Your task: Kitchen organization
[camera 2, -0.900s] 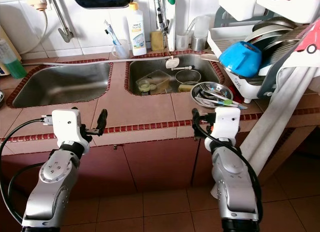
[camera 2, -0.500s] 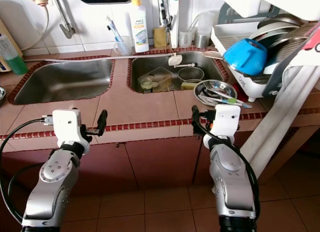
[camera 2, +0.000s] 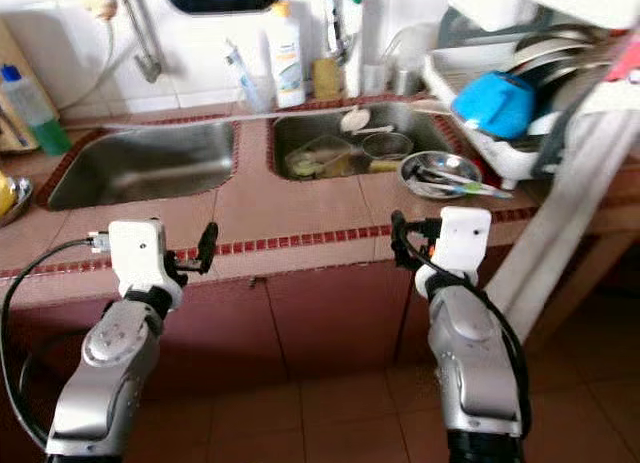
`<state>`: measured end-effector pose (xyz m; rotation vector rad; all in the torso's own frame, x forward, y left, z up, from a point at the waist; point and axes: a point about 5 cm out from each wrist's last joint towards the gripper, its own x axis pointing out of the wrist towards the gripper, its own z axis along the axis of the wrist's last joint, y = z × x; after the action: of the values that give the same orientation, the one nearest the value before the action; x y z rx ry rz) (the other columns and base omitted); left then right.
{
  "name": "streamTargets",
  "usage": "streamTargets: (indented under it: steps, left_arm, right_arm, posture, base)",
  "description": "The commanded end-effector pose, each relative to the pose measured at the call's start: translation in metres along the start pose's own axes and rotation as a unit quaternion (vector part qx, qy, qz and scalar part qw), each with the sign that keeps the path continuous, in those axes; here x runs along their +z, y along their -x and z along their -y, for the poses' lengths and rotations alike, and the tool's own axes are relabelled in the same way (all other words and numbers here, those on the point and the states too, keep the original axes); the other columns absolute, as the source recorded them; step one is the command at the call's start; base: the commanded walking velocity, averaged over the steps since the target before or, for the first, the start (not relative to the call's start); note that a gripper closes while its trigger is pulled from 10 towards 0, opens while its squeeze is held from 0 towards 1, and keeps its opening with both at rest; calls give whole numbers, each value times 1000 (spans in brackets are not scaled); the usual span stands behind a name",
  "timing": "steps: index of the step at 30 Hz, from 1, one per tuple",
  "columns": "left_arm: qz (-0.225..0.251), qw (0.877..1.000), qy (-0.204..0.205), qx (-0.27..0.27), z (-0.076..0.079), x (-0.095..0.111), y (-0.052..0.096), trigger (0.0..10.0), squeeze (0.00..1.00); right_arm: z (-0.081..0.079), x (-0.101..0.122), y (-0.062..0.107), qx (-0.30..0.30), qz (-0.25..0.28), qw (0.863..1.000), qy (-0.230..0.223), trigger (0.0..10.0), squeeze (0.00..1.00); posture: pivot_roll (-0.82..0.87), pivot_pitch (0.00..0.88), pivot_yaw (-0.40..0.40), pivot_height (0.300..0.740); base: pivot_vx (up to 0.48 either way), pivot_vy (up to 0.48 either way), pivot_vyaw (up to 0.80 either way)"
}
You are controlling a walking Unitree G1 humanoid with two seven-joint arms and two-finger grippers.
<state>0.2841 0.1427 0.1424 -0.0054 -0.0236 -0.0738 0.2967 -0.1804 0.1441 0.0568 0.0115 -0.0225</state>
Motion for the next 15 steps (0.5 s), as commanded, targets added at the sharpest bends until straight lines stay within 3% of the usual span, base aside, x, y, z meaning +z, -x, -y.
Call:
streamTargets:
  steps: [1, 15]
  left_arm:
    - [-4, 1000, -6, 14, -8, 0, 1, 10000, 0]
    - [-7, 1000, -9, 17, -8, -3, 1, 10000, 0]
  right_arm:
    - [-9, 6, -2, 14, 9, 1000, -8, 10000, 0]
    - [-9, 9, -3, 19, 18, 999, 18, 10000, 0]
  posture:
    - [-38, 24, 87, 740]
    - [-35, 21, 83, 740]
  base:
    - [0, 337, 0]
    - [0, 375, 0]
